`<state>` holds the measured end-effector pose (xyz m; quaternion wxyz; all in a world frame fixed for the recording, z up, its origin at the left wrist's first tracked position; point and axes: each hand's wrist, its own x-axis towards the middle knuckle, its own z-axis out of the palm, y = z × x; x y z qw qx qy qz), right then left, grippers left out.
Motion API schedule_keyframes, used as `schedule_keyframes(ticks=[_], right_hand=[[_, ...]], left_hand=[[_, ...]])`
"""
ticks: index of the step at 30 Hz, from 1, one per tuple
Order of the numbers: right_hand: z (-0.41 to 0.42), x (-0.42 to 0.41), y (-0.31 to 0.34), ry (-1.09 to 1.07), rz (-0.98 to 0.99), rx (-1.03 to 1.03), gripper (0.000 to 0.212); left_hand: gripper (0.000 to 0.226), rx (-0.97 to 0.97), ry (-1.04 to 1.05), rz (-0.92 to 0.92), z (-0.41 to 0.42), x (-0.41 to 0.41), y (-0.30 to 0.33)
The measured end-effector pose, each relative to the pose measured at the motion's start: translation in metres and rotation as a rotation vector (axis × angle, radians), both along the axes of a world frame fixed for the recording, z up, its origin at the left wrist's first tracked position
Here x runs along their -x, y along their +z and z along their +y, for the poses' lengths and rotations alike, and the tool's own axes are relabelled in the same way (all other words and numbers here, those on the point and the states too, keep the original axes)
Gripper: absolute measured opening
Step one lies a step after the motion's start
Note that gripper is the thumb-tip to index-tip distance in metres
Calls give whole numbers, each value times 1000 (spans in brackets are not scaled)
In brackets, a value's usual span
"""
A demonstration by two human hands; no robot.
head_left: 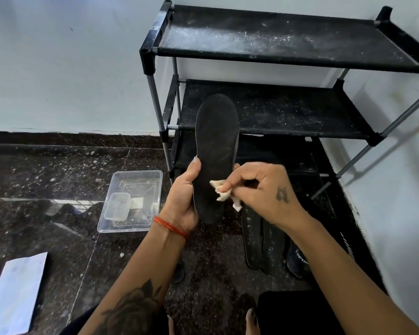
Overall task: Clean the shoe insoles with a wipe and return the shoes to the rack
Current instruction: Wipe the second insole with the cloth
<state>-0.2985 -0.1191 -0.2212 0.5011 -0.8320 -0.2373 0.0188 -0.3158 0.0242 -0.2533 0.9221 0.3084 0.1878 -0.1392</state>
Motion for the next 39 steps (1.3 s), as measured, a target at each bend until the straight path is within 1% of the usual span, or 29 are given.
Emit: schedule_keyframes(ticks=[3,6,8,10,11,12,14,15,16,17,19,20,22,23,24,25,26,27,29,30,31,33,35,37,39], right_hand=[[9,5,-6,132,-31,115,29],[12,8,-3,256,68,142,26],[7,6,-2,320,128,279,21],[-2,1,-3,287,101,428,16],[-5,-1,-3,211,59,415,16],[-7,-4,-3,115,32,325,18],[-8,-6,0,-48,31,66,23],[-6,-5,1,-81,48,-25,23],[-4,-4,2,-82,62,-62,23],[0,-2,1,-58,67,-38,22],[4,3,0,64,83,87,23],[6,5,0,146,120,160,23],[5,7,0,297,245,299,16],[3,6,-1,321,273,356,12],[0,3,-1,289,261,383,11],[-3,0,-2,211,214,369,13],[-5,-4,-2,101,172,300,15],[-8,-7,-2,-17,173,182,17],[-11,-13,0,-188,280,-107,21],[-12,-15,1,-228,364,-211,22],[-13,-15,2,-236,452,-285,20],[-11,-15,3,-210,585,-372,10],[-10,-15,2,-197,645,-473,6],[-10,-15,2,-212,619,-547,3],[-9,-14,2,-191,484,-492,10]], left_hand=[[56,20,11,9,2,-1,-3],[59,26,4,2,5,-2,-6],[58,53,6,-9,6,-2,-6],[55,73,24,-9,6,-2,-5],[54,76,35,-13,6,-2,-5],[53,69,37,-18,6,-3,-5],[54,55,24,-27,5,-2,-4],[53,47,20,-23,4,-2,-4],[52,41,16,-19,4,-2,-4],[54,37,5,-20,4,-1,-3],[60,46,-11,-12,5,-2,-5],[60,62,-8,-11,6,-2,-5],[57,106,10,-30,8,-3,-8],[55,125,16,-42,8,-4,-9],[54,135,14,-51,9,-4,-10],[53,140,11,-61,9,-5,-11],[52,141,10,-73,10,-6,-12],[51,143,17,-82,10,-7,-14],[48,153,32,-99,9,-7,-16],[48,160,38,-106,9,-7,-17],[47,168,37,-109,9,-6,-17],[47,171,39,-86,11,-6,-17],[45,174,32,-65,10,-5,-14],[43,171,47,-65,10,-3,-15],[38,159,76,-74,10,-2,-11]])
